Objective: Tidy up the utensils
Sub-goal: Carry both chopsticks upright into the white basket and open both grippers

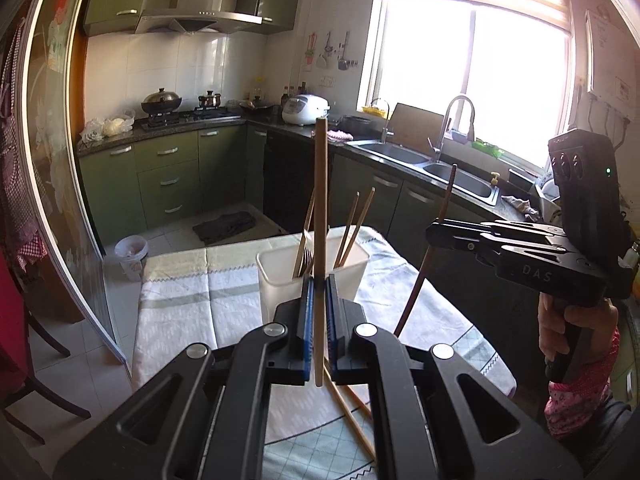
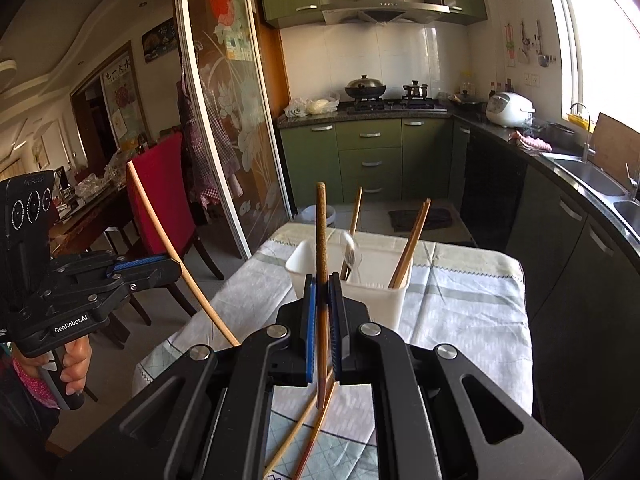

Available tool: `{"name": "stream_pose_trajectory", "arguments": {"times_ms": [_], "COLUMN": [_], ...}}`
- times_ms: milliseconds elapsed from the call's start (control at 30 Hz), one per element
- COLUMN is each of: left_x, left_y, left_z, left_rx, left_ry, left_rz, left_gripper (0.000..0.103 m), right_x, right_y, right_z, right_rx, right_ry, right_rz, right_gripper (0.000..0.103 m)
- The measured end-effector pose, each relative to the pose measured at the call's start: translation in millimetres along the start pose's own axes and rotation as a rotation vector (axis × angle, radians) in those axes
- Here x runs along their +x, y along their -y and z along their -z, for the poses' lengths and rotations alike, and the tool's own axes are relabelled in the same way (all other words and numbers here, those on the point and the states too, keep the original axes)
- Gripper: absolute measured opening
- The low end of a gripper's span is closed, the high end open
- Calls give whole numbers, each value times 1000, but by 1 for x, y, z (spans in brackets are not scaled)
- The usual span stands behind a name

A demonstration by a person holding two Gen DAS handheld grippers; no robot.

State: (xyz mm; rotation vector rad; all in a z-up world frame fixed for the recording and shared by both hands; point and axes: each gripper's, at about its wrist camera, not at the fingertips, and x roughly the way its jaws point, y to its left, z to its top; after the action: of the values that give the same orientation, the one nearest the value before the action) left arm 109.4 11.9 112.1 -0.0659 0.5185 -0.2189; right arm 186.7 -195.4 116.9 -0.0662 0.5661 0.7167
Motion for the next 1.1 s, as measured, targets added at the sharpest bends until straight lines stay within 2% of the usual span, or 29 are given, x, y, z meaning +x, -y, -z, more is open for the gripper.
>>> {"name": "stream_pose_trajectory", "arguments": {"times_ms": [200, 333, 467, 600, 767, 800, 867, 967, 1000, 1067, 1100], "left_x": [-7, 25, 73, 111, 127, 126, 121, 107, 103, 97, 97], "left_y": [2, -5, -17, -26, -30, -30, -28, -24, -21, -14, -9], "left_z": [-63, -86, -83, -66, -49, -46, -40, -30, -25, -10, -1], "left_rx": [38, 18, -16, -36, -50, -48, -48, -62, -65, -56, -50], "left_ry": [152, 166, 116, 48, -26, -38, -56, -89, -102, -154, -194], "left_rz": [-60, -81, -92, -105, -97, -95, -94, -79, -69, -62, -60], "left_gripper": [6, 5, 5, 5, 5, 6, 10, 30, 32, 32, 32], "right_x": [-15, 0, 39, 82, 108, 109, 101, 74, 63, 39, 28], "right_y": [4, 13, 34, 50, 56, 56, 55, 50, 48, 45, 44], "right_z": [-64, -90, -90, -68, -40, -38, -34, -26, -21, -7, 1], "right_rx": [-13, -16, 8, 41, 53, 57, 62, 73, 75, 81, 83], "right_ry": [144, 200, 156, 44, -34, -38, -26, 11, 27, 53, 59], "right_rz": [15, 87, 127, 110, 94, 87, 85, 62, 53, 42, 42], "right_gripper": [7, 7, 7, 7, 7, 8, 19, 19, 20, 31, 34]}}
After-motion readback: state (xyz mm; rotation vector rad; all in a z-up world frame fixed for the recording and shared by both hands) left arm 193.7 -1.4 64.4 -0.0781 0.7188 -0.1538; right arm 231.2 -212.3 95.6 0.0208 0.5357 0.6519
